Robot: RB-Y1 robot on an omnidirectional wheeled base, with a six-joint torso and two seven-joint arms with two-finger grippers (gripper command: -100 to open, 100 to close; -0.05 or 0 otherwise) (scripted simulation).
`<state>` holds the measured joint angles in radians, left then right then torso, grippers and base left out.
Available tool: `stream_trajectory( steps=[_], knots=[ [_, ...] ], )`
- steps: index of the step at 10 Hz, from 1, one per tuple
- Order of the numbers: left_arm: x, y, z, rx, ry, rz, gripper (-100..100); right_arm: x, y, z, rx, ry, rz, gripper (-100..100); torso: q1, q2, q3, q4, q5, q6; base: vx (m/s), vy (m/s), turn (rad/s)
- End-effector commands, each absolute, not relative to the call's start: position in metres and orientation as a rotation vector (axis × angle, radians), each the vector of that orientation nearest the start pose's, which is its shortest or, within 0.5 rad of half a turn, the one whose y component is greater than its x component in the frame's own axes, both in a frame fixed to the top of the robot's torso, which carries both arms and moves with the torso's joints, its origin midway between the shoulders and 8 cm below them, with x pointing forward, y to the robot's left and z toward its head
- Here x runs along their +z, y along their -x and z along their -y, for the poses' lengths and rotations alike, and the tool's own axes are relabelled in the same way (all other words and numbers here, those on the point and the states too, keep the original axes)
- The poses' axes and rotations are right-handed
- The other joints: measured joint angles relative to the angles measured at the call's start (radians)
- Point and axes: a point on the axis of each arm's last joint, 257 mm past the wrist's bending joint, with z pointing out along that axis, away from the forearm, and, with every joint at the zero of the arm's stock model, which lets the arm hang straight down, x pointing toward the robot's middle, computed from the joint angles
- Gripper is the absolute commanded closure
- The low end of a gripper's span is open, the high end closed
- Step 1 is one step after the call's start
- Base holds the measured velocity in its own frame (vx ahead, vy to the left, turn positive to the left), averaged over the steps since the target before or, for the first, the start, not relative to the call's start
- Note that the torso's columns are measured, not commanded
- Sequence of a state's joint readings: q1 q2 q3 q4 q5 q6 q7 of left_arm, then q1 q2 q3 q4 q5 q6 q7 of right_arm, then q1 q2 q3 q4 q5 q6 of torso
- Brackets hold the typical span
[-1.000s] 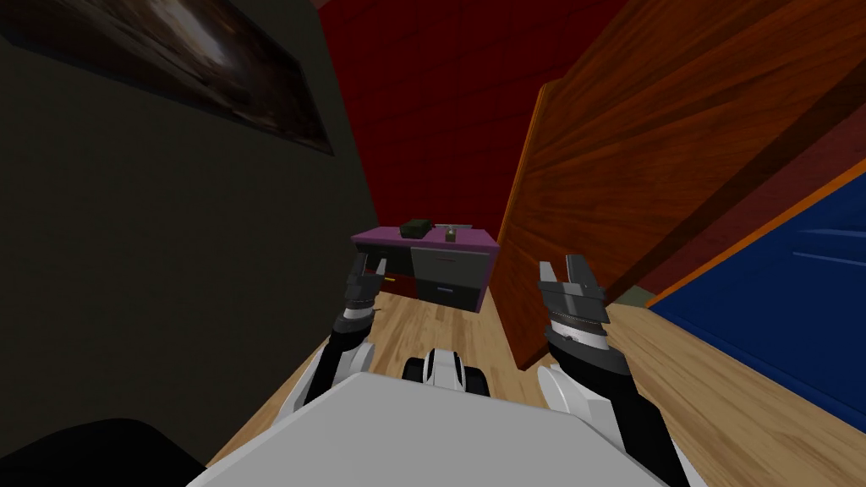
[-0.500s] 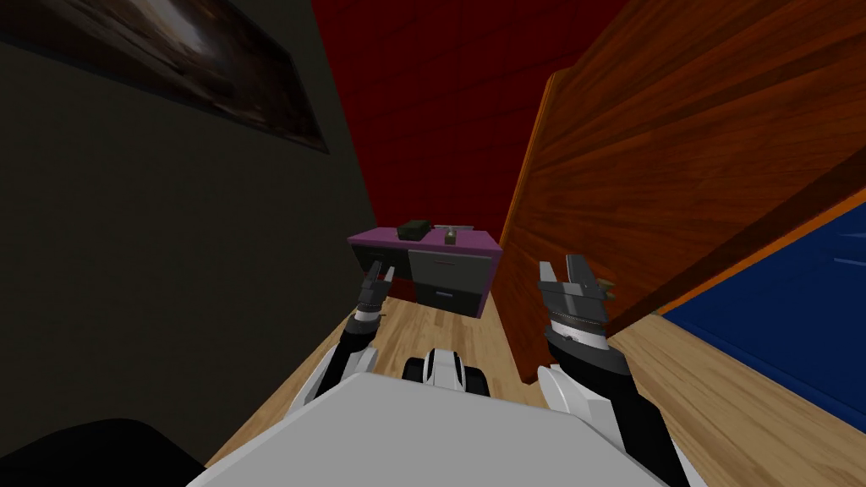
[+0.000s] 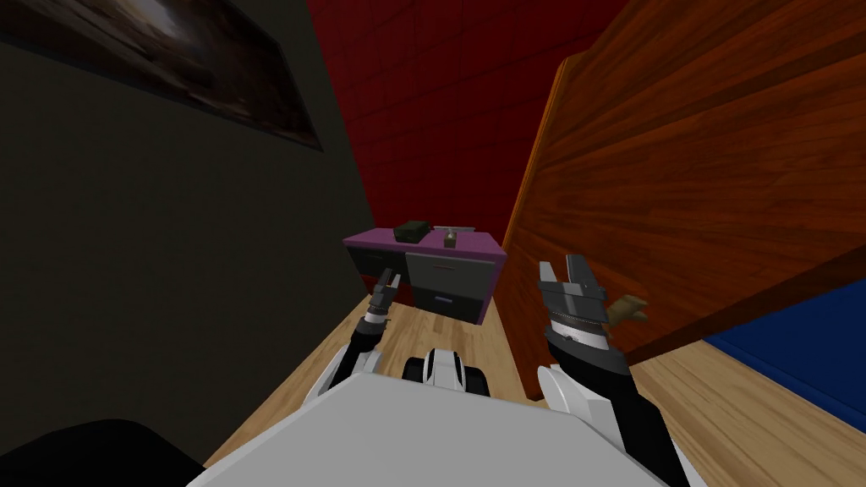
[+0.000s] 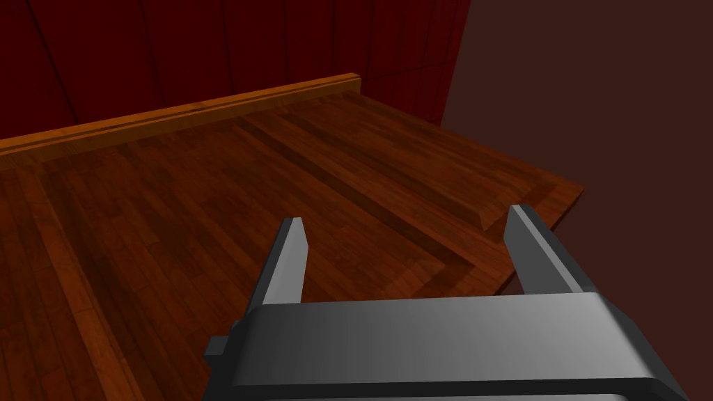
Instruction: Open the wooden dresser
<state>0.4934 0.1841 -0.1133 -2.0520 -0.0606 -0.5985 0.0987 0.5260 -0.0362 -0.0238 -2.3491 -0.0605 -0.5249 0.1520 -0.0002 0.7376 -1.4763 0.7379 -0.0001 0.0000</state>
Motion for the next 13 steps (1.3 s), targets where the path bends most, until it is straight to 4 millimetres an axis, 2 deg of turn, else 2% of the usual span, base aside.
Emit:
stream_trajectory(
  steps=[1, 8, 13],
  knots=[
    [-0.1, -0.375, -0.219, -1.425, 0.687, -0.944, -100, 0.052, -0.322, 0.288, 1.184, -0.554, -0.591, 0, 0.0, 0.001, 0.0, 0.0, 0.0, 0.0, 0.124, -0.039, 0.018],
    [-0.178, -0.386, -0.202, -1.399, 0.79, -1.08, -100, 0.052, -0.322, 0.288, 1.184, -0.554, -0.59, 0, 0.0, 0.0, 0.0, 0.0, 0.0, 0.0, 0.124, -0.037, 0.021],
    [-0.234, -0.388, -0.182, -1.386, 0.875, -1.167, -100, 0.052, -0.322, 0.288, 1.184, -0.554, -0.59, 0, -0.001, -0.001, -0.001, 0.0, 0.0, 0.0, 0.132, -0.035, 0.022]
  ],
)
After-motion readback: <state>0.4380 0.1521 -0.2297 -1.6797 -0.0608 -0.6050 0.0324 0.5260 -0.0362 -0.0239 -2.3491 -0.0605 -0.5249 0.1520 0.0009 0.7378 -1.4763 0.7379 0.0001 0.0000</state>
